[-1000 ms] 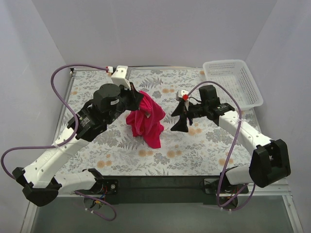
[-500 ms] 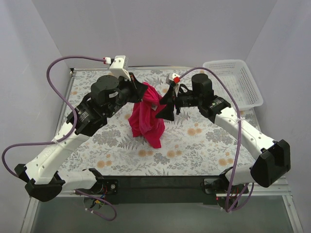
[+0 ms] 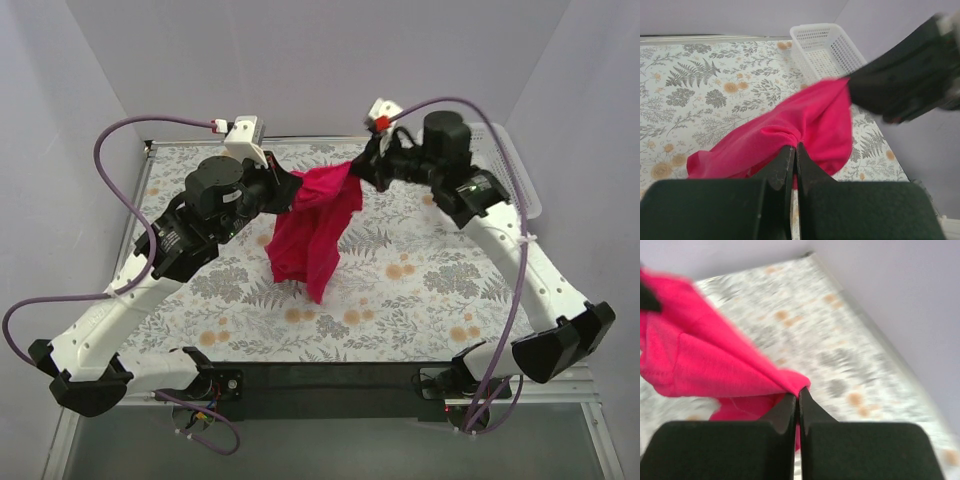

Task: Fold and stack the t-shirts
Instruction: Flatten the tshirt out

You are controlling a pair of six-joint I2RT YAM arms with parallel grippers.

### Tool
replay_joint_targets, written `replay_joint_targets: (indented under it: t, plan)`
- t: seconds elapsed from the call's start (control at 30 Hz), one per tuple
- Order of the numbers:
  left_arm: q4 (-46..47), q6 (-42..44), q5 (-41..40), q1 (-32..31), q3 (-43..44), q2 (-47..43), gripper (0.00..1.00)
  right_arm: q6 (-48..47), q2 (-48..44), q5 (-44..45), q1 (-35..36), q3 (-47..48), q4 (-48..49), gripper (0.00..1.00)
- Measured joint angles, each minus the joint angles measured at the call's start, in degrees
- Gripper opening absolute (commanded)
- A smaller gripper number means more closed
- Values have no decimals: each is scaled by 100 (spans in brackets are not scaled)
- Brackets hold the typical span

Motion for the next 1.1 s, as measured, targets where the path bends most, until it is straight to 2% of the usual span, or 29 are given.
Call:
replay_joint_targets:
  t: [0.1, 0.27, 0.4, 0.63, 0.77, 0.97, 1.1]
  plan:
    - [-11, 13, 127, 0, 70, -11, 0, -645, -20, 345, -450, 1128, -433, 1]
    - [289, 13, 518, -20, 503, 85, 0, -1425, -221, 400, -437, 2225, -964, 1]
    - [354, 46, 575, -20, 695, 81, 0, -1886, -402, 262, -455, 2321, -1364, 1]
    - [389, -13, 1019, -22, 896, 361, 0, -2188, -363, 734, -619, 2610, -1856, 1]
    - [540, -94, 1591, -22, 1443, 1005, 0, -2199, -396, 1102, -820, 2983, -1910, 1]
    - [761, -315, 2730, -11, 2785, 2400, 0, -2197, -393, 1622, -1307, 3633, -2022, 1]
    - [1220, -562, 3456, -11, 2868, 2485, 0, -2035, -391, 1480, -1598, 4089, -2122, 1]
